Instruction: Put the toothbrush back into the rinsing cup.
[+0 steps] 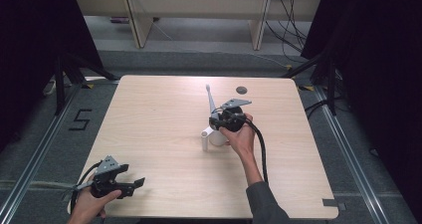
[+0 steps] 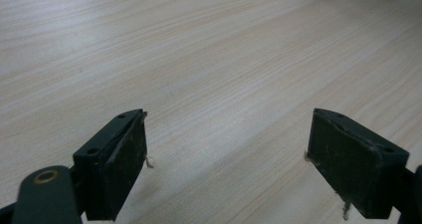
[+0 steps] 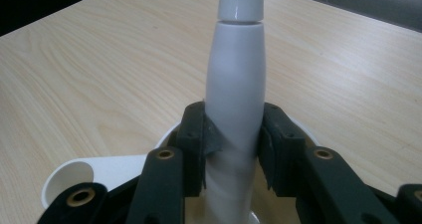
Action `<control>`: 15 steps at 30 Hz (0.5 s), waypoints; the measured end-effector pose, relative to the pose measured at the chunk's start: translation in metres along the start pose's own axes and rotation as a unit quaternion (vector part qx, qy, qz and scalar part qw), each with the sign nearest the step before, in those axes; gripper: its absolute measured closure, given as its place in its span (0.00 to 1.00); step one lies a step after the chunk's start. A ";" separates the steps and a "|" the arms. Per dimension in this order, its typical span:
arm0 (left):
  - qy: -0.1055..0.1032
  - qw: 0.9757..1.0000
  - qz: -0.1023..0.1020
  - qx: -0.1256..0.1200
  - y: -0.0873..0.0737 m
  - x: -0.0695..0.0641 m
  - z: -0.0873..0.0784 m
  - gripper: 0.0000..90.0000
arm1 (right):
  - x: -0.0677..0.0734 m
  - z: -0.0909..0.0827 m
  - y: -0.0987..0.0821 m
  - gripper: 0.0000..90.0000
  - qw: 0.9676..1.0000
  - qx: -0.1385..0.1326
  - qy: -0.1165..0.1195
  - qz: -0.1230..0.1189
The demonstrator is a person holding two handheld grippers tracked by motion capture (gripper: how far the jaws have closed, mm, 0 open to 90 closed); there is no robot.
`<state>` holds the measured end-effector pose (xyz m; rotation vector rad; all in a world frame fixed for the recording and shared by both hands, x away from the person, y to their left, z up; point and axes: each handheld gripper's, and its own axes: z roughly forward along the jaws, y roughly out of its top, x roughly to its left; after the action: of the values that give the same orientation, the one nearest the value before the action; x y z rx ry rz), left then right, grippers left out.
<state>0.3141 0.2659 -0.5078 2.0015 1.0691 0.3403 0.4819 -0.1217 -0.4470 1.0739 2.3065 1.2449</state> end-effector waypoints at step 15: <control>-0.001 1.000 0.001 0.000 0.000 0.000 0.000 0.17 | 0.000 -0.019 0.005 0.49 1.000 -0.028 -0.002 0.013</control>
<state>0.3142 0.2658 -0.5079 2.0030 1.0661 0.3400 0.4728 -0.1311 -0.4318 1.0903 2.2465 1.3076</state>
